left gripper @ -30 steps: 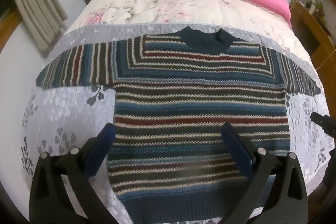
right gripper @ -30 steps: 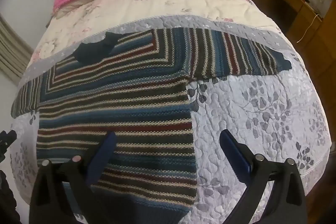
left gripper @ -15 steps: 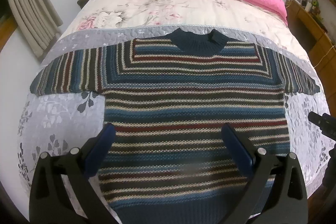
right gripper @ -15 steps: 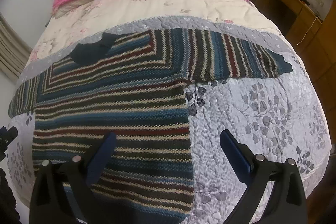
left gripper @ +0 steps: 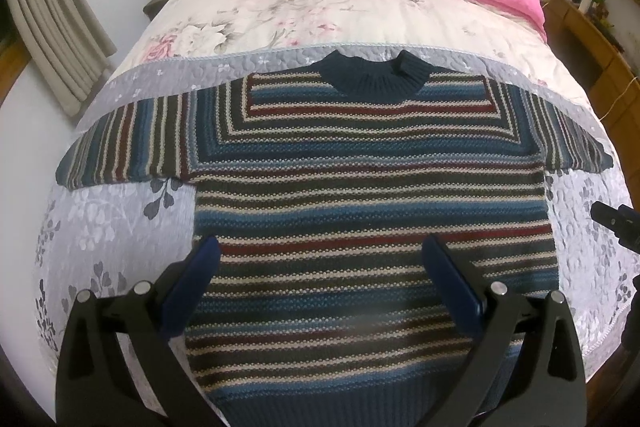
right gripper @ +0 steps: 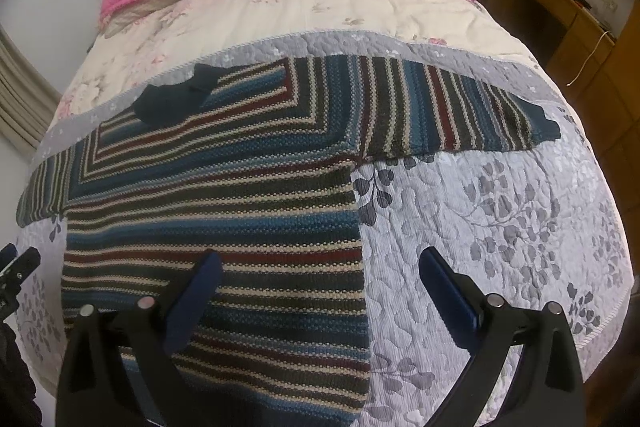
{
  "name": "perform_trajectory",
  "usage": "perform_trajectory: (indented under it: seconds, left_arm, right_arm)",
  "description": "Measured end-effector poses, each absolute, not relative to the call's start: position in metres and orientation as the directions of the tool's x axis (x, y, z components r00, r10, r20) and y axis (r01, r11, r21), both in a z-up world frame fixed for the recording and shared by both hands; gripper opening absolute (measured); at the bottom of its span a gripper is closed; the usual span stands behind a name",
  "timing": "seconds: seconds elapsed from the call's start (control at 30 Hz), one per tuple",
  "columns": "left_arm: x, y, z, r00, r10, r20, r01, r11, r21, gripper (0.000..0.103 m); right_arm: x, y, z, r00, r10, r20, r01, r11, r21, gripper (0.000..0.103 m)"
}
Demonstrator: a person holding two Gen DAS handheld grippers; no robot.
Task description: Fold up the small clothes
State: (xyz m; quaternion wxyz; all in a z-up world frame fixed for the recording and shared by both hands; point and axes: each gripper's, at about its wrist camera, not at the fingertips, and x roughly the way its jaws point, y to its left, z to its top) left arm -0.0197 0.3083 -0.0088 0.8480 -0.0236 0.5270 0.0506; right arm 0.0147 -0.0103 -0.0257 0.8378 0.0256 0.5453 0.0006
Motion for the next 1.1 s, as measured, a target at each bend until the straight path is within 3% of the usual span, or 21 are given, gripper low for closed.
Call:
perform_trajectory:
  seconds: [1.1]
  left_arm:
    - [-0.0121, 0.3045, -0.0086, 0.445, 0.075, -0.892, -0.105, 0.994, 0.031, 0.100]
  right_arm:
    - [0.0207, -0.0157, -0.0293, 0.401, 0.041, -0.915, 0.032, 0.998, 0.058, 0.099]
